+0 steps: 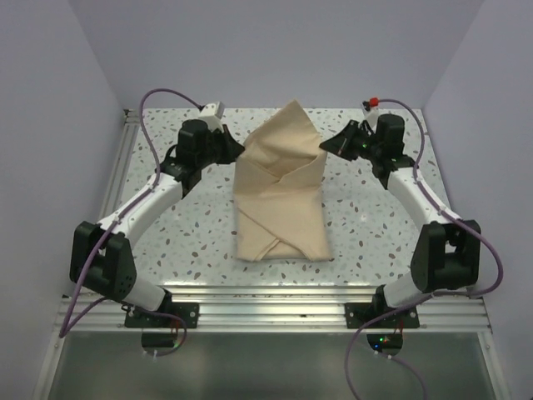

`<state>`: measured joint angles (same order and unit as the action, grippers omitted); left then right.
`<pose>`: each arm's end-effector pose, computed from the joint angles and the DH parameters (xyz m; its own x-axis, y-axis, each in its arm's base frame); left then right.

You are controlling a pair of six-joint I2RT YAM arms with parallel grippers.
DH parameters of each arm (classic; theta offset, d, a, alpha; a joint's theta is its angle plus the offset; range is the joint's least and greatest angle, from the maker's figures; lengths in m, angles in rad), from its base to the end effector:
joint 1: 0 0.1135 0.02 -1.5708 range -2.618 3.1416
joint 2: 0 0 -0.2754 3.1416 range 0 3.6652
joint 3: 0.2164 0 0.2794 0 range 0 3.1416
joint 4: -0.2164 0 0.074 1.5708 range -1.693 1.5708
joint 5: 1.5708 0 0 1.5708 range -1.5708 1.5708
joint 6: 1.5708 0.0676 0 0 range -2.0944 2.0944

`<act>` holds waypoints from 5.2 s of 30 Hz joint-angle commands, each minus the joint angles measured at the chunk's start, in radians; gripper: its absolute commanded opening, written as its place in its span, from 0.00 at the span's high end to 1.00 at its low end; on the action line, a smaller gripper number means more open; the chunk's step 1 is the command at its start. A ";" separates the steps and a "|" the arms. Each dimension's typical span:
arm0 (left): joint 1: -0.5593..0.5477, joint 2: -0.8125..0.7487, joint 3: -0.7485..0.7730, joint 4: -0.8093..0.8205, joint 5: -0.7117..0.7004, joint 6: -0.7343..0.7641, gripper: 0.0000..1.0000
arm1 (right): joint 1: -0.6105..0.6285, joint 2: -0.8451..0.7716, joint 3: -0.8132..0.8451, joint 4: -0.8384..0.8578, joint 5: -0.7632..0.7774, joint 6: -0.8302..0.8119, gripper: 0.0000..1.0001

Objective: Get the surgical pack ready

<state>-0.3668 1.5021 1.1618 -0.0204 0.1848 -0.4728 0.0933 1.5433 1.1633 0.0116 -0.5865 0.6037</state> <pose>0.3781 -0.1586 0.3042 -0.5269 -0.2771 -0.8035 0.3067 0.8197 -0.4838 0.4044 0.0754 0.2964 -0.6311 0.4158 -0.6549 -0.2835 0.6621 0.6937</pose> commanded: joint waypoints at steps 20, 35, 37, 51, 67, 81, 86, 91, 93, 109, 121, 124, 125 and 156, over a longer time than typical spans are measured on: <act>-0.110 -0.356 -0.399 -0.122 -0.002 -0.047 1.00 | 0.002 -0.377 -0.323 -0.254 0.053 -0.150 1.00; -0.244 -0.462 -0.646 -0.145 -0.083 -0.167 1.00 | 0.002 -0.581 -0.660 -0.272 0.085 -0.072 1.00; -0.253 -0.454 -0.666 -0.142 -0.097 -0.179 1.00 | 0.002 -0.589 -0.704 -0.259 0.094 -0.062 1.00; -0.265 -0.343 -0.798 -0.004 -0.234 -0.234 0.96 | 0.045 -0.614 -0.863 -0.183 0.114 0.004 0.98; -0.267 -0.629 -0.751 -0.200 -0.436 -0.265 0.48 | 0.152 -0.741 -0.722 -0.409 0.297 -0.062 0.45; -0.353 -0.677 -0.668 -0.434 -0.323 -0.312 0.39 | 0.382 -0.712 -0.649 -0.510 0.375 -0.024 0.36; -0.428 -0.721 -0.708 -0.440 -0.298 -0.389 0.39 | 0.437 -0.729 -0.694 -0.489 0.375 0.019 0.35; -0.480 -0.720 -0.755 -0.400 -0.306 -0.457 0.39 | 0.517 -0.704 -0.744 -0.426 0.419 0.070 0.35; -0.482 -0.704 -0.806 -0.328 -0.298 -0.469 0.39 | 0.531 -0.681 -0.761 -0.388 0.422 0.090 0.35; -0.447 -0.390 -0.834 0.151 -0.472 -0.385 0.65 | 0.549 -0.379 -0.648 -0.191 0.540 0.031 0.54; -0.248 -0.158 -0.669 0.379 -0.436 -0.205 0.66 | 0.385 -0.313 -0.568 -0.140 0.508 -0.033 0.52; -0.238 -0.181 -0.659 0.352 -0.415 -0.188 0.59 | 0.401 -0.382 -0.599 -0.180 0.499 -0.028 0.50; -0.238 -0.187 -0.648 0.324 -0.409 -0.182 0.57 | 0.426 -0.402 -0.609 -0.189 0.499 -0.025 0.47; -0.440 -0.312 -1.027 0.663 -0.189 -0.730 0.85 | 0.597 -0.249 -0.119 -0.339 0.556 -0.629 0.44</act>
<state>-0.7975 1.1500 0.1406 0.4084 -0.0303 -1.1065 0.6765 1.2797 1.0012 -0.3809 -0.0422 0.0929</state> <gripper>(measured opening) 0.200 0.561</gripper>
